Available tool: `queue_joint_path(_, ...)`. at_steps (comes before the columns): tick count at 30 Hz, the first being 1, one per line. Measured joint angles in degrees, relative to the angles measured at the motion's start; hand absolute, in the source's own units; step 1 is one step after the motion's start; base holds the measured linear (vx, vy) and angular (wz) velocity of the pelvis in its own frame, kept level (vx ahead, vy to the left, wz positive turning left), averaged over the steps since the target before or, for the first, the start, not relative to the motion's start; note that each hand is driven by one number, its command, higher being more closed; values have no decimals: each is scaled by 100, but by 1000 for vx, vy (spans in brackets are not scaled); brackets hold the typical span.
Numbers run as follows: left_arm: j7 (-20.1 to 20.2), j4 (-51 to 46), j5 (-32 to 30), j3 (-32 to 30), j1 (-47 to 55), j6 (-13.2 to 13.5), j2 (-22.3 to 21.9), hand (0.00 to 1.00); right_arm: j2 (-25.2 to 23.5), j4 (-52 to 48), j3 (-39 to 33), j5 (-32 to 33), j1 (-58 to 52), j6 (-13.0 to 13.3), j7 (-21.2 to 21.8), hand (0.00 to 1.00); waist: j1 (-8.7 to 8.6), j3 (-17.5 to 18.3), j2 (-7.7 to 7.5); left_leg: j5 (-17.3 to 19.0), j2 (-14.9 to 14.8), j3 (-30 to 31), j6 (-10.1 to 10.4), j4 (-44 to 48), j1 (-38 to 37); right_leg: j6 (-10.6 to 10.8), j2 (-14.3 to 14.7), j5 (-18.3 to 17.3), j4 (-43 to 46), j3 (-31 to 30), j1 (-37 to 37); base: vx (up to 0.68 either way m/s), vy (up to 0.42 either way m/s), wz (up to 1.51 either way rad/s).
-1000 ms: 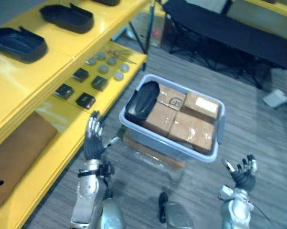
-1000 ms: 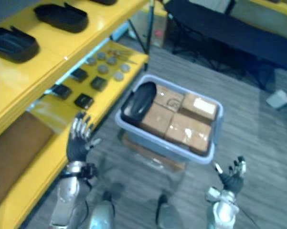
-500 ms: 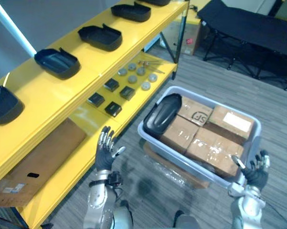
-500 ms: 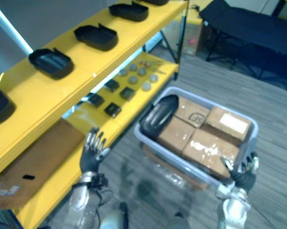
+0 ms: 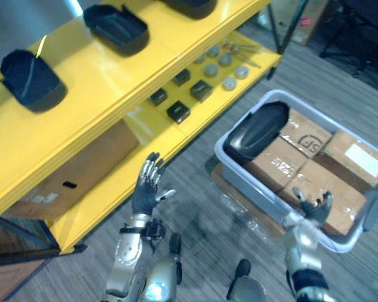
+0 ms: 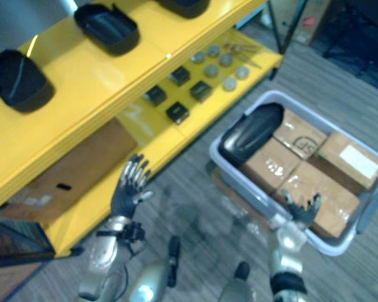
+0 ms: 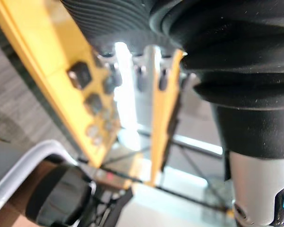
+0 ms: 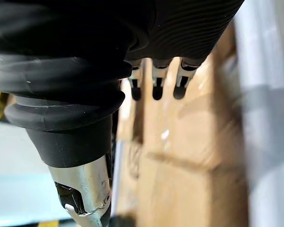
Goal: Walk over and take plastic housings, then place them on the shelf
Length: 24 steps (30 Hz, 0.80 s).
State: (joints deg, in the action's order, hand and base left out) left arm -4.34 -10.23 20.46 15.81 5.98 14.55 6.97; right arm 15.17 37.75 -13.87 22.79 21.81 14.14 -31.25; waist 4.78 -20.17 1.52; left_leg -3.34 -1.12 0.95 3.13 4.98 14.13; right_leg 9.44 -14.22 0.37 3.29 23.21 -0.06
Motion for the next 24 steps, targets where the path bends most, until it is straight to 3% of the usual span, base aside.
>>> queue_joint_path(7, -4, -2, 179, 74, -37, 135, 16, 0, 605, 186, 414, -127, 1398, -29, 300, 0, 273, -238, -27, -233, 33, 73, -15, -302, 34, 16, -15, 35, -7, 76, -109, -44, 27, 9)
queue_joint_path(10, -30, 6, 220, 70, -136, 224, 85, 0, 826, 290, 511, -167, 1802, -115, 399, 0, 313, -303, -47, -350, 23, 200, -6, -388, 166, 16, 17, 35, 15, 203, -214, -32, 5, 20)
queue_joint_path(11, -92, 26, 221, 71, -208, 225, 162, 0, 911, 515, 565, -46, 2124, -392, 382, 0, 386, -396, -83, -370, 11, 215, 5, -388, 179, 16, 30, 35, 19, 212, -222, -26, 1, 4)
queue_joint_path(15, -202, 151, 222, 81, -218, 245, 149, 0, 964, 1264, 769, 145, 2630, -823, 118, 0, 461, -459, -82, -390, 25, 287, 11, -397, 226, 16, 29, 34, 32, 292, -234, -15, 9, 9)
queue_joint_path(22, -458, 501, 391, 300, -263, 404, 97, 0, 1482, 2284, 832, 574, 3185, -1288, -347, 0, 563, -577, 35, -528, 50, 349, 7, -492, 404, 14, -4, 31, 141, 355, -457, -23, 12, 6)
queue_joint_path(24, -492, 576, 398, 332, -274, 438, 77, 0, 1625, 2443, 839, 572, 3338, -1296, -419, 0, 563, -607, 92, -534, 56, 356, 0, -491, 406, 13, -13, 29, 172, 359, -468, -21, 12, 2)
